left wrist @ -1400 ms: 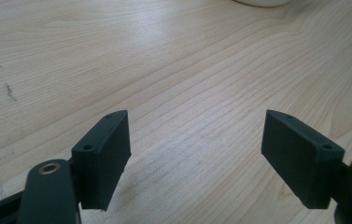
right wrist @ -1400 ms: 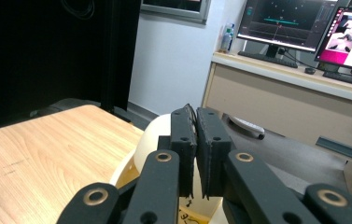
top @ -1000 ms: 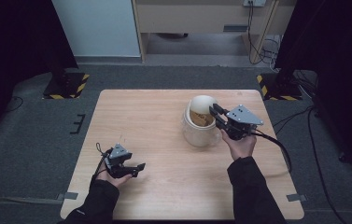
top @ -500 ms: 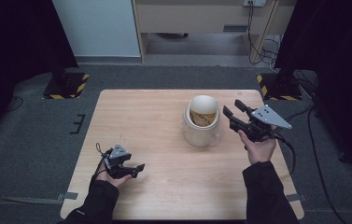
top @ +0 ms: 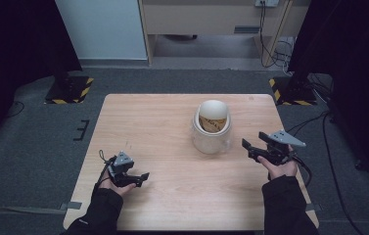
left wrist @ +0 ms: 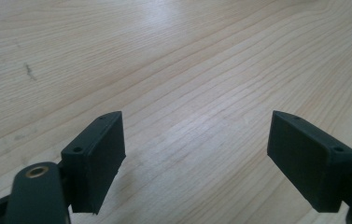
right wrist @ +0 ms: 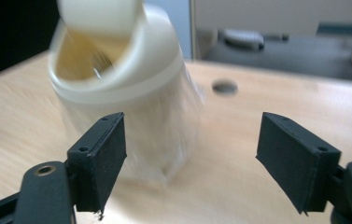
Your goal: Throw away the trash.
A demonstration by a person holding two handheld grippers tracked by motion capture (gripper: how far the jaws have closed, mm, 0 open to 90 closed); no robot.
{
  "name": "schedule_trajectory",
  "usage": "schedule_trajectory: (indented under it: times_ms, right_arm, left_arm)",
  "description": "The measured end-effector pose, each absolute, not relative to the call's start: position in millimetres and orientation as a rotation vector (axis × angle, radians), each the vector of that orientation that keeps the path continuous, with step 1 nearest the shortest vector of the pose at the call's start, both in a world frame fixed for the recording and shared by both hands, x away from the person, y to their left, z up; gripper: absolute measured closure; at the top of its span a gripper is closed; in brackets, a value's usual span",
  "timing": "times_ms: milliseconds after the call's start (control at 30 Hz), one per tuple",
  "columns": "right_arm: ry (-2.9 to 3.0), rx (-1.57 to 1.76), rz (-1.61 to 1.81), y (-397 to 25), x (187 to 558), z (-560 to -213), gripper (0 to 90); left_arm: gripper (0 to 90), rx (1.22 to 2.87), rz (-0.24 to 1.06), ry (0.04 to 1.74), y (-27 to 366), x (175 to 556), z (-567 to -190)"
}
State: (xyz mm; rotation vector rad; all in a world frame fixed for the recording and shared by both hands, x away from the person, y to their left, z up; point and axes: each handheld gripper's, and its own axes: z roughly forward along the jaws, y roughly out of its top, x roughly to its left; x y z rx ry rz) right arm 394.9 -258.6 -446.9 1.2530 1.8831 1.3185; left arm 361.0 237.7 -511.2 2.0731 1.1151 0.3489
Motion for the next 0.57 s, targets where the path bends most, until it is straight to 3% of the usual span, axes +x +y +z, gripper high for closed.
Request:
schedule_trajectory:
  times_ms: [400, 567]
  right_arm:
    - [1.99, 1.409, 1.027, -291, 402, -499, 15.3]
    - [1.98, 1.431, 1.007, -299, 403, -506, 13.6]
  left_arm:
    - [15.4, 2.086, 0.364, 1.186, 256, 368, -517]
    - [14.7, 2.096, 0.375, 1.189, 258, 370, -518]
